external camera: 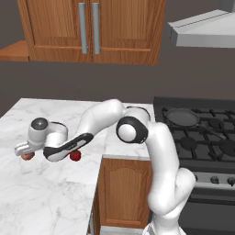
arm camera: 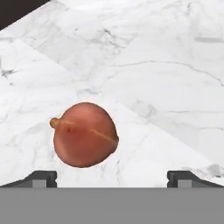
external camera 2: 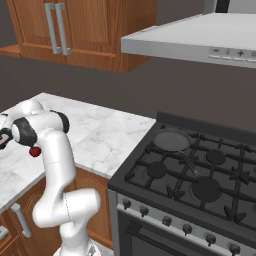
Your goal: Place the pan on the rear left burner on the stove. Then place the tomato and the onion in the pan and turn on the rear left burner.
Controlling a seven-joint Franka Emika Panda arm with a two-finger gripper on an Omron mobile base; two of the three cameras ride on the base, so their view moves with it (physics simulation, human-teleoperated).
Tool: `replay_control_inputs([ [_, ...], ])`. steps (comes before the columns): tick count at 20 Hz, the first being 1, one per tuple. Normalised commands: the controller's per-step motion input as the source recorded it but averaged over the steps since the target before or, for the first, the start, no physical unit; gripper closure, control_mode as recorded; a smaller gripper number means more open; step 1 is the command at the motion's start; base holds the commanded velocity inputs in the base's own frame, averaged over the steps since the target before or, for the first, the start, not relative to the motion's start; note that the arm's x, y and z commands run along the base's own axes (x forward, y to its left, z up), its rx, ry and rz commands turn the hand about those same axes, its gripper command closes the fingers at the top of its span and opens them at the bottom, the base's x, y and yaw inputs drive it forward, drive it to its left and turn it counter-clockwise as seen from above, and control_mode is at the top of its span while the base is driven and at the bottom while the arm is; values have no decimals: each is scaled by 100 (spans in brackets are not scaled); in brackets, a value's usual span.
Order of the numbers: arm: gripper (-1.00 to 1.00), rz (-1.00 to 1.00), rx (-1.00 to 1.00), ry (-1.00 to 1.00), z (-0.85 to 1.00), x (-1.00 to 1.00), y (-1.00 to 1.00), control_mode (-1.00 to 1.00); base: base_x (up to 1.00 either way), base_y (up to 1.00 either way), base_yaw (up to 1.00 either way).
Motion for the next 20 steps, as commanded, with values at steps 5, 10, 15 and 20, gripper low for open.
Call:
replay_control_inputs([
  [5, -100, 0, 0, 8, -17, 27, 37, -100, 0, 0, 0],
  [10, -100, 0, 0, 12, -19, 26, 33, -100, 0, 0, 0],
  [15, -100, 0, 0, 2, -24, 20, 15, -100, 0, 0, 0],
  [20, 100, 0, -4, 4, -32, 9, 18, -100, 0, 0, 0],
])
